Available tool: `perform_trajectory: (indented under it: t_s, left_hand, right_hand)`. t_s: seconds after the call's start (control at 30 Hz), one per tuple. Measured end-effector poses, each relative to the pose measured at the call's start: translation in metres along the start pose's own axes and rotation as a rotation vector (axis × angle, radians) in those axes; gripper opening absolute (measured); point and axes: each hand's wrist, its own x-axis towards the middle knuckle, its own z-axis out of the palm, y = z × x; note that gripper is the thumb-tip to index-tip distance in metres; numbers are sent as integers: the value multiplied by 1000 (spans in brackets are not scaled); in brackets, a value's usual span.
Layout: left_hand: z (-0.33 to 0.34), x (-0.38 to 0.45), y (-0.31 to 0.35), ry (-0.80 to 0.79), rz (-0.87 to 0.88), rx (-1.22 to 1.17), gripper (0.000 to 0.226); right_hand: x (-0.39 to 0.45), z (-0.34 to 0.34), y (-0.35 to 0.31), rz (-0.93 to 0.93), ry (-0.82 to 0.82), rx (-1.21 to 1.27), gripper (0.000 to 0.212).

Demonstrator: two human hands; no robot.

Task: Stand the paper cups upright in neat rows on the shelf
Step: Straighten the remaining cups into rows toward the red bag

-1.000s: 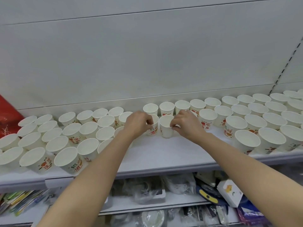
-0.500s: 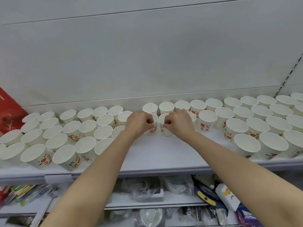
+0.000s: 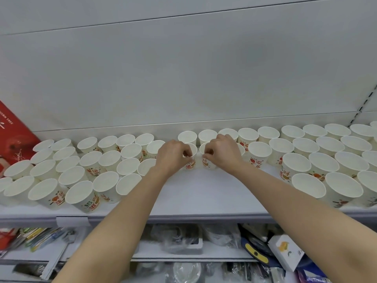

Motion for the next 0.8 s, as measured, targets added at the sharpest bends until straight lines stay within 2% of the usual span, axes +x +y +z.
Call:
perform_trajectory:
  t_s: [0.1,0.27,0.37,0.6,0.73,0.8]
  left_hand:
    - [0,0,3,8,-17,-2,6]
    - [2,-1,7,4,-58,-14,8]
    - [3,-2,8,11,-66,-8,8]
    - [2,-6,6,29,-84,5,7]
    - [2,-7,8,49,-84,5,16]
    - [1,-10,9,53,-89,17,17]
  right_hand:
    - [-1,-4,8,4,-22,31,14]
    - [2,-6,10,23,-41,24,26]
    - [0,-1,7,-10,-63,-39,18]
    - [-8,-6,19,-57,-33,35,4]
    - [-7,-4,14,-78,-12,78,12]
    - [-7,-1,11,-82,-9,55,4]
